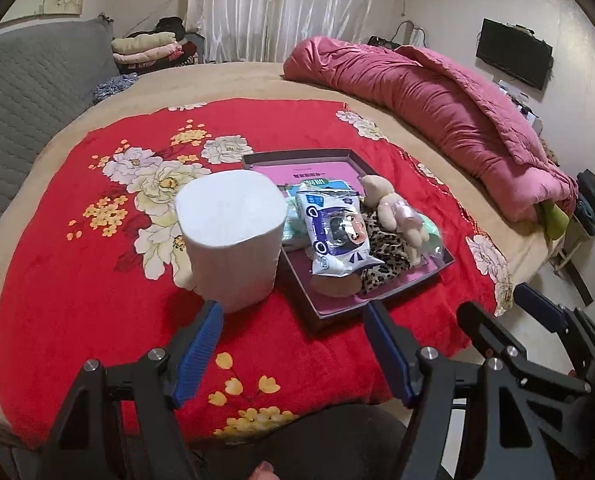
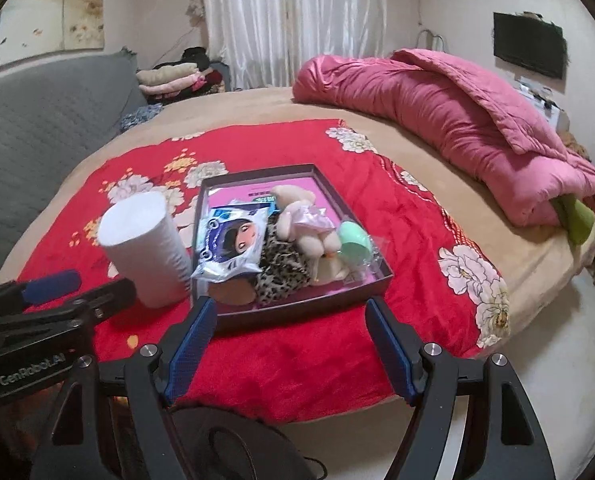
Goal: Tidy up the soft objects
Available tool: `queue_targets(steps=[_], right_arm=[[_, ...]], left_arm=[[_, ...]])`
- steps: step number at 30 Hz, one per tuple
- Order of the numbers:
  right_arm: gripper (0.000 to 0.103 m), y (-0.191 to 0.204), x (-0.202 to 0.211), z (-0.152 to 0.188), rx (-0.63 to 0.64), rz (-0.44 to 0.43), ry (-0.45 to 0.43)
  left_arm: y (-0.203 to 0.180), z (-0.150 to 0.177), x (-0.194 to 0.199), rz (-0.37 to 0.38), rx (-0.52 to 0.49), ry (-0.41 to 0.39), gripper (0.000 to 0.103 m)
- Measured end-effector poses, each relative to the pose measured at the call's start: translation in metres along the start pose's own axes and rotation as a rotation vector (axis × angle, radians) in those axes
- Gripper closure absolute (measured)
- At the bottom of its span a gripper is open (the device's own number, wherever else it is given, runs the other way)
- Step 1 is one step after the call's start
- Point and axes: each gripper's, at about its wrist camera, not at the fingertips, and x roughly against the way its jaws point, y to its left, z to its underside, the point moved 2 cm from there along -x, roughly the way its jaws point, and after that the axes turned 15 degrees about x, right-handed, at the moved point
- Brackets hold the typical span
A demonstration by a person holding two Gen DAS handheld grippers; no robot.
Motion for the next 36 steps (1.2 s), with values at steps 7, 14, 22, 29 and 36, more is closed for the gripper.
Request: queue_targets(steps=[7, 14, 22, 29, 36], right_arm=[[0.025, 0.005, 0.002, 0.004, 0.007, 0.014, 0.002], [0.025, 0.001, 0.005, 0.005, -0.01, 0.035, -0.006], [0.025, 0.004, 0.006, 0.006, -0.01, 0.026, -0.003], [0.025, 0.005, 0.007, 0.007, -0.011, 0.023, -0.001], [0.025, 0.004, 0.006, 0.009, -0.012, 0.017, 0.007]], left_arm=[[0.009, -0.001, 0.003, -0.011, 0.018, -0.012, 0.031], [0.012, 0.001, 0.0, -0.022, 0.026, 0.002, 0.031], [0.012, 0.004, 0.0, -0.04, 0.017, 0.006, 0.031], [0.013, 0.005, 0.001, -0.035, 0.02, 0.007, 0.031], [0.012, 0.008, 0.002, -0.043, 0.019, 0.005, 0.031]])
